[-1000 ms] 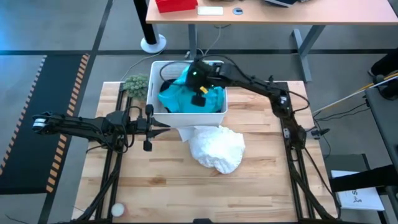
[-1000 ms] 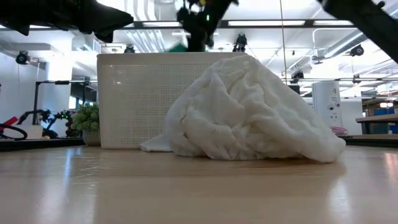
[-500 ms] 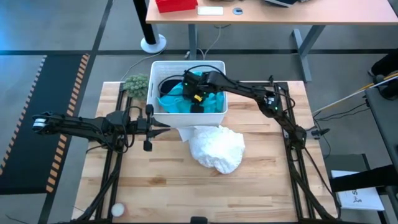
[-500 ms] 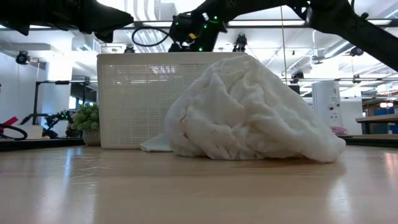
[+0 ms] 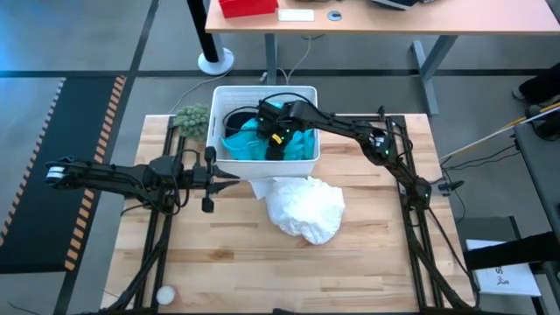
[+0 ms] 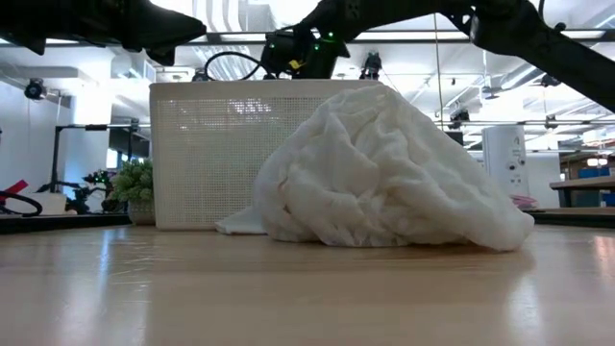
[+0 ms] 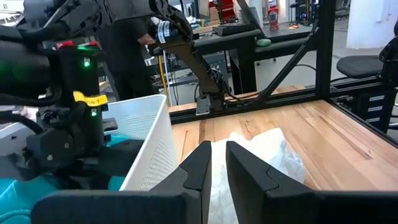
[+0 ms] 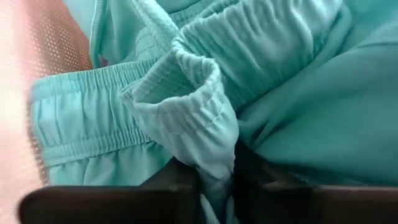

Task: Sort clothes
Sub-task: Put the green shorts into the white bin

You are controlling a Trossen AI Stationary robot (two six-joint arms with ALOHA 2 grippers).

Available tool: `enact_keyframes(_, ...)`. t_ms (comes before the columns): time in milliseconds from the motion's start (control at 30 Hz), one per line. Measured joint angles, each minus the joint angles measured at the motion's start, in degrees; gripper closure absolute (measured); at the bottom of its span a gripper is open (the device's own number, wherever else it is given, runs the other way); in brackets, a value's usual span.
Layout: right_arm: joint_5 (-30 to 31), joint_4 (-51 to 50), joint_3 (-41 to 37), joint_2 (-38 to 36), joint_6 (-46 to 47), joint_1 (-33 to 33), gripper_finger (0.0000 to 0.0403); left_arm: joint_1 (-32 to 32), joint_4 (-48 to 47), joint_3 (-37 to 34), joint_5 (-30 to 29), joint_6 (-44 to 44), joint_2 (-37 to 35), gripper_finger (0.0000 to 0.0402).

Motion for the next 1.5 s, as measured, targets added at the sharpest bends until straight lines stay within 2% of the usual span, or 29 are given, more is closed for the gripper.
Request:
enact_keyframes(367, -1.4, -0.2, 0.2, -7.1, 11.5, 1.2, 0.0179, 0.0, 0.1, 0.0, 0.0, 0.0, 0.0, 0.0366)
enact_keyframes(500, -4.6, -0.1, 0.2, -9.5, 15.0, 1.2, 0.0123, 0.0, 0.0, 0.0, 0.0, 0.0, 0.0, 0.0366)
enact_keyframes(633, -7.1, -0.2, 0.2, -11.3, 15.8, 1.3, 0.0088, 0.0, 0.0, 0.0, 0.0, 0.0, 0.0, 0.0366)
enact_keyframes(733, -6.5, 0.0, 0.2, -13.2, 15.7, 1.4, 0.0082, 0.0, 0.0, 0.0, 0.0, 0.0, 0.0, 0.0366)
enact_keyframes(800, -6.0, 0.2, 0.2, -14.3, 15.5, 1.3, 0.0087, 0.0, 0.0, 0.0, 0.0, 0.0, 0.0, 0.0366)
enact_keyframes(867, -3.0, 0.2, 0.3, -14.9, 14.9, 1.3, 0.01, 0.0, 0.0, 0.0, 0.0, 0.0, 0.0, 0.0366)
enact_keyframes(1000, 0.0, -2.9, 0.3, -14.5, 12.2, 0.0, 0.0156, 0.0, 0.2, 0.0, 0.0, -0.1, 0.0, 0.0366)
enact_keyframes(1167, 4.2, -7.8, -0.1, -10.7, 7.2, -2.1, 0.028, 0.0, 0.2, 0.0, 0.0, -0.4, 0.0, 0.0366)
enact_keyframes(1267, 4.8, -7.3, -0.4, -8.6, 4.2, -2.5, 0.0367, 0.0, -0.3, 0.0, 0.0, -0.4, 0.0, 0.0366)
enact_keyframes(1300, 5.2, -6.7, -0.4, -8.1, 3.2, -2.6, 0.0384, 0.0, -0.3, 0.0, 0.0, -0.4, 0.0, 0.0366)
enact_keyframes(1500, 5.5, -5.8, -0.8, -4.0, 0.6, -2.6, 0.0392, 0.0, -1.0, 0.0, 0.0, -0.4, 0.0, 0.0366)
